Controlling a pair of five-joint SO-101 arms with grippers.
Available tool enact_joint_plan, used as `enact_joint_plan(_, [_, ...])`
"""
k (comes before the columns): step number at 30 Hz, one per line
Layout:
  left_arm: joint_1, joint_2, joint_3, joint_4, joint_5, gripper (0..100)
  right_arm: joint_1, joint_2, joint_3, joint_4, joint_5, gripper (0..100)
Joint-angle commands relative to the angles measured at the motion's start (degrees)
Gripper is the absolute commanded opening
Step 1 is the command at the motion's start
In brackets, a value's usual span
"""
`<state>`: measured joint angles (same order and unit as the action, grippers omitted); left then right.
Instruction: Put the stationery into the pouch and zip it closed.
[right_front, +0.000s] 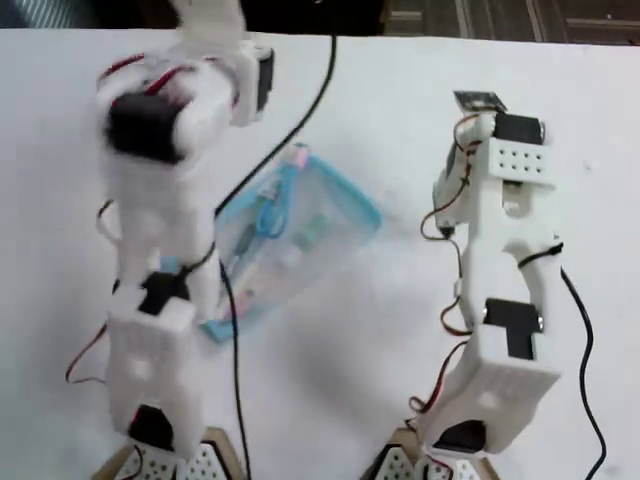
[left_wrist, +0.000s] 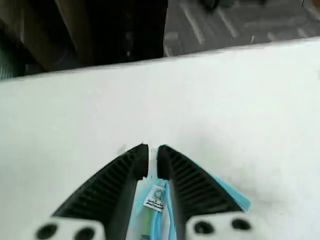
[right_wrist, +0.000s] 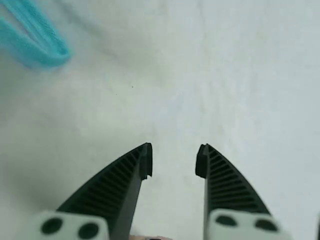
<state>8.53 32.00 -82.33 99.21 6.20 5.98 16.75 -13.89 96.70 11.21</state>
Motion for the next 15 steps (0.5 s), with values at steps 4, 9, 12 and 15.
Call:
enact_joint_plan(4, [0.7, 10.1, 9.9, -10.6, 5.2, 20, 4.1, 2.9, -1.8, 0.1, 1.7, 15.9])
enact_joint_plan(9, [1.9, 17.8, 10.2, -17.0, 5.2, 21, 4.1, 6.6, -2.0, 0.1, 3.9, 15.9])
enact_joint_plan(12, [2.0, 21.0, 10.2, -17.8, 5.4, 22, 3.6, 8.0, -2.1, -0.7, 3.7, 15.8])
enact_joint_plan(15, [2.0, 22.0, 10.1, -15.0, 5.3, 23, 3.3, 8.5, -2.1, -1.4, 3.6, 15.7])
